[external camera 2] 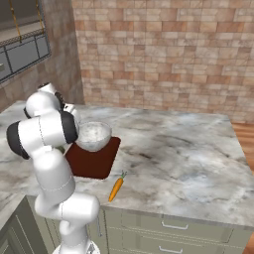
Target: Place the two vegetables and bowl onto the tray for setting up a vegetable dip station.
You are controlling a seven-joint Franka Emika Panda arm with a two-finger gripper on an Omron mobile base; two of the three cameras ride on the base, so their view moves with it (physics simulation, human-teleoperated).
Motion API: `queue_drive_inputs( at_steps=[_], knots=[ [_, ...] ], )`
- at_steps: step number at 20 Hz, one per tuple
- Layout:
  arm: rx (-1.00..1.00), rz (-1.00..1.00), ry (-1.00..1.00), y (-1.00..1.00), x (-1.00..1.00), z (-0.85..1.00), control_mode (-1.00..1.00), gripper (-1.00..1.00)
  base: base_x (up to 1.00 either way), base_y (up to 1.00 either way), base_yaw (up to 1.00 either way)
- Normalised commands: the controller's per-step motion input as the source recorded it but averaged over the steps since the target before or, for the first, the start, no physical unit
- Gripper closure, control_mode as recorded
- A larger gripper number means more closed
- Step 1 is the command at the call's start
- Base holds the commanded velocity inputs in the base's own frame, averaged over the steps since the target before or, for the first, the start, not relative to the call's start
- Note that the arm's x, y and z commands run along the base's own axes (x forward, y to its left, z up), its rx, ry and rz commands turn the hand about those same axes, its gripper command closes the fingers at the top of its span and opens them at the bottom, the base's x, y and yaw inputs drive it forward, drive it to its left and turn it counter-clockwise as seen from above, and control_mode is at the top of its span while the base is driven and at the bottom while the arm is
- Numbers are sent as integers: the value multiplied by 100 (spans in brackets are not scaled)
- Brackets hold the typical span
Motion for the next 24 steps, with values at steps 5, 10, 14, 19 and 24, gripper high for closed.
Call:
queue_drive_inputs(
  at_steps=[5,10,14,19,24],
  knots=[
    [0,0,0,16,-29,34,-100,-100,0,0,0],
    [2,0,0,15,-40,20,-100,-100,0,0,0],
    [2,0,0,17,-33,9,-100,-100,0,0,0],
    [3,0,0,11,-30,2,-100,-100,0,0,0],
    [7,5,0,8,-14,-1,-100,-100,0,0,0]
  ],
)
